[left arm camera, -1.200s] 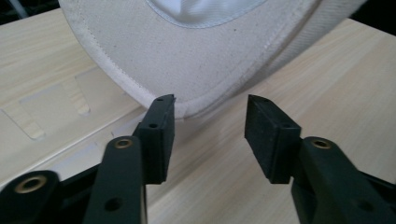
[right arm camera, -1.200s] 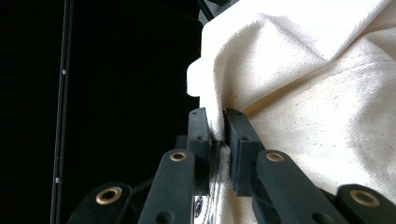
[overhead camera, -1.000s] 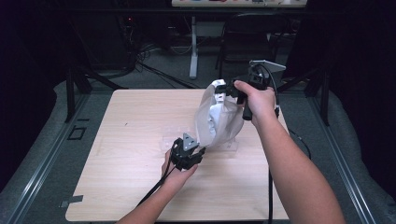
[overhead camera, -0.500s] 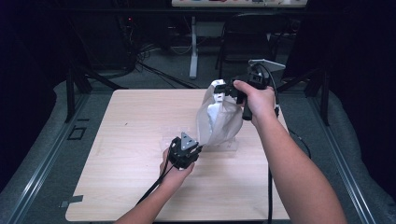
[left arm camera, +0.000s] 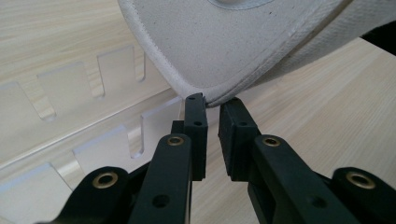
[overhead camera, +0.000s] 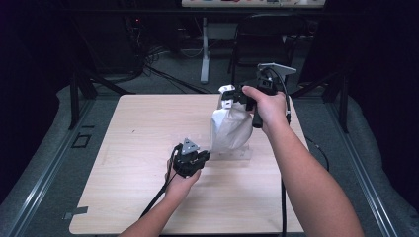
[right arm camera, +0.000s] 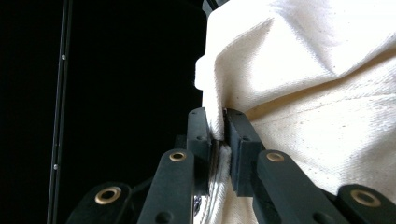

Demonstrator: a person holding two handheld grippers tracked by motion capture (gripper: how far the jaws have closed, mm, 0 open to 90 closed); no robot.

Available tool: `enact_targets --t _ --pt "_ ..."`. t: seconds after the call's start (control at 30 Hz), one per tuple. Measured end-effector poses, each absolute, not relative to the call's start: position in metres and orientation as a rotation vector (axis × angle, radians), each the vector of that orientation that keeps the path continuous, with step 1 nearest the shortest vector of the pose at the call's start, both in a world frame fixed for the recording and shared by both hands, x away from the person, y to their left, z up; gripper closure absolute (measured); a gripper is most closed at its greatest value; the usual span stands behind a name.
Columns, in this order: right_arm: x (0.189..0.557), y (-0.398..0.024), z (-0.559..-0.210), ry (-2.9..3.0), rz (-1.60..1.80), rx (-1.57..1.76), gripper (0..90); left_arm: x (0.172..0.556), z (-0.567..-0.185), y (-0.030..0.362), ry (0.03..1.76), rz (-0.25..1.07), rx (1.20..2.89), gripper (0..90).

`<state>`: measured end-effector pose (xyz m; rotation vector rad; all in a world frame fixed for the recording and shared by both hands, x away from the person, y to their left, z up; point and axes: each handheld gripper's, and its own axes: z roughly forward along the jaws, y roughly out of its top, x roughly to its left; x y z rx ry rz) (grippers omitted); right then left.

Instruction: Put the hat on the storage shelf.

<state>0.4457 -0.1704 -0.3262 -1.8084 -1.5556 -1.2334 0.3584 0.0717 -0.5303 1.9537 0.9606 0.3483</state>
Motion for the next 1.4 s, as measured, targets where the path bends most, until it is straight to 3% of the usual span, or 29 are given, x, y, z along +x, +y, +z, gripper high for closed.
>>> enact_targets --t 0.2,0.3,0.5,0.7,0.8,0.93,1.03,1.4 --pt "0.448 -0.17 -0.331 -1.553 -1.225 -1.813 81.2 0.357 -0.535 0.074 1.014 0.303 1.919 90.0" --pt "0.449 -0.17 -0.332 -1.553 -1.216 -1.815 81.4 0.354 -0.534 0.072 0.975 0.368 1.947 90.0" --pt "0.448 -0.169 -0.331 -1.551 -1.231 -1.816 81.4 0.346 -0.529 0.068 0.898 0.416 1.983 66.8" --pt "0.448 -0.167 -0.33 -1.558 -1.222 -1.809 81.4 0.34 -0.523 0.058 0.871 0.499 1.99 55.6" --pt "0.448 -0.165 -0.33 -1.556 -1.224 -1.807 81.4 0.344 -0.518 0.053 0.865 0.51 1.989 58.8" --pt "0.448 -0.163 -0.329 -1.558 -1.225 -1.8 81.3 0.345 -0.515 0.05 0.86 0.54 1.987 72.8" --pt "0.448 -0.161 -0.329 -1.561 -1.226 -1.79 81.3 0.345 -0.516 0.054 0.835 0.568 1.992 77.4" --pt "0.449 -0.149 -0.333 -1.586 -1.201 -1.769 81.3 0.349 -0.523 0.072 0.863 0.504 1.967 84.3"
